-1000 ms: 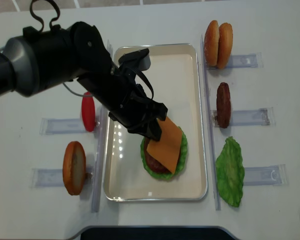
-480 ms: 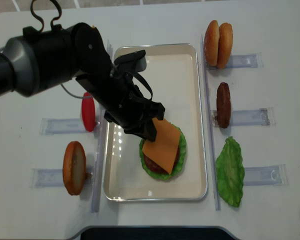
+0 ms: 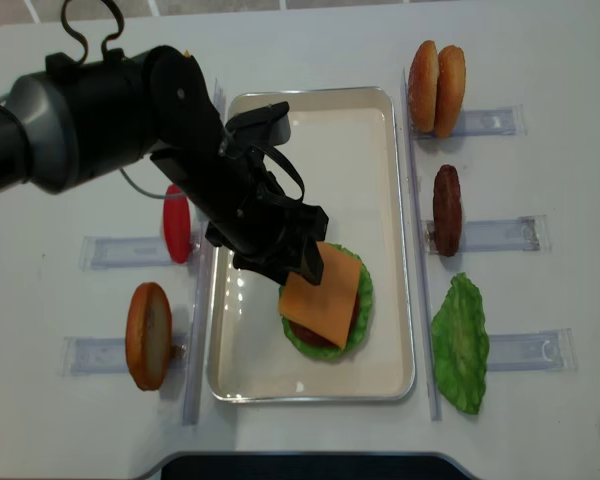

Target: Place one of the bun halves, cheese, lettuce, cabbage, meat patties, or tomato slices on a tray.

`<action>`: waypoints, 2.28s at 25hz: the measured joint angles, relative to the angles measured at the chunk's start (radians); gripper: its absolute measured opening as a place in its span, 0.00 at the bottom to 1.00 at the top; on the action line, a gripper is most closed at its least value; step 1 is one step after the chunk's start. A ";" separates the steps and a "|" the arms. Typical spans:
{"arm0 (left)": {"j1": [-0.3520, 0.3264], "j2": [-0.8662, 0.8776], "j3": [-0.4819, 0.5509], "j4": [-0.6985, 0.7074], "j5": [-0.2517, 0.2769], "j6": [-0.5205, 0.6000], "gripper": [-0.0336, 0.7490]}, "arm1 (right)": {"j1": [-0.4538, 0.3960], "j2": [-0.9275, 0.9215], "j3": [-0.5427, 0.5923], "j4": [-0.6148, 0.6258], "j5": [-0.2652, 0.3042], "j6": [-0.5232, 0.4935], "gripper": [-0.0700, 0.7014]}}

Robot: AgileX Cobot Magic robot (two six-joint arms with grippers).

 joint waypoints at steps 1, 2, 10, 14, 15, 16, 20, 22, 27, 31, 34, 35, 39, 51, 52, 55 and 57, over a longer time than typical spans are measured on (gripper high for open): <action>0.000 0.000 0.000 0.000 0.004 0.000 0.65 | 0.000 0.000 0.000 0.000 0.000 0.000 0.77; 0.000 0.000 0.000 0.000 0.006 0.000 0.68 | 0.000 0.000 0.000 0.000 0.000 0.000 0.77; 0.000 0.000 0.000 0.005 0.019 -0.004 0.79 | 0.000 0.000 0.000 0.000 0.000 0.000 0.77; 0.000 0.000 -0.014 0.012 0.028 -0.005 0.85 | 0.000 0.000 0.000 0.000 0.000 0.000 0.77; 0.000 0.000 -0.022 0.012 0.033 -0.005 0.87 | 0.000 0.000 0.000 0.000 0.000 0.000 0.77; 0.000 0.000 -0.032 0.014 0.039 -0.005 0.89 | 0.000 0.000 0.000 0.000 0.000 0.000 0.77; 0.000 0.000 -0.071 0.034 0.091 -0.016 0.91 | 0.000 0.000 0.000 0.000 0.000 0.000 0.77; 0.000 0.000 -0.091 0.054 0.126 -0.029 0.91 | 0.000 0.000 0.000 0.000 0.000 0.000 0.77; 0.000 0.000 -0.172 0.142 0.239 -0.079 0.91 | 0.000 0.000 0.000 0.000 0.000 0.000 0.77; 0.000 0.000 -0.243 0.210 0.349 -0.111 0.91 | 0.000 0.000 0.000 0.000 0.000 0.000 0.77; 0.000 0.000 -0.287 0.266 0.388 -0.138 0.91 | 0.000 0.000 0.000 0.000 0.000 0.000 0.77; 0.000 0.000 -0.295 0.280 0.390 -0.147 0.91 | 0.000 0.000 0.000 0.000 0.000 0.000 0.77; 0.000 0.000 -0.305 0.296 0.396 -0.153 0.91 | 0.000 0.000 0.001 0.000 0.000 0.000 0.77; 0.000 -0.055 -0.305 0.386 0.398 -0.180 0.91 | 0.000 0.000 0.001 0.000 0.000 0.000 0.77; 0.000 -0.060 -0.305 0.396 0.399 -0.185 0.91 | 0.000 0.000 0.001 0.000 0.000 0.000 0.77; 0.000 -0.071 -0.305 0.432 0.400 -0.198 0.91 | 0.000 0.000 0.001 0.000 0.000 0.000 0.77; 0.000 -0.079 -0.306 0.458 0.400 -0.203 0.91 | 0.000 0.000 0.001 0.000 0.000 0.000 0.77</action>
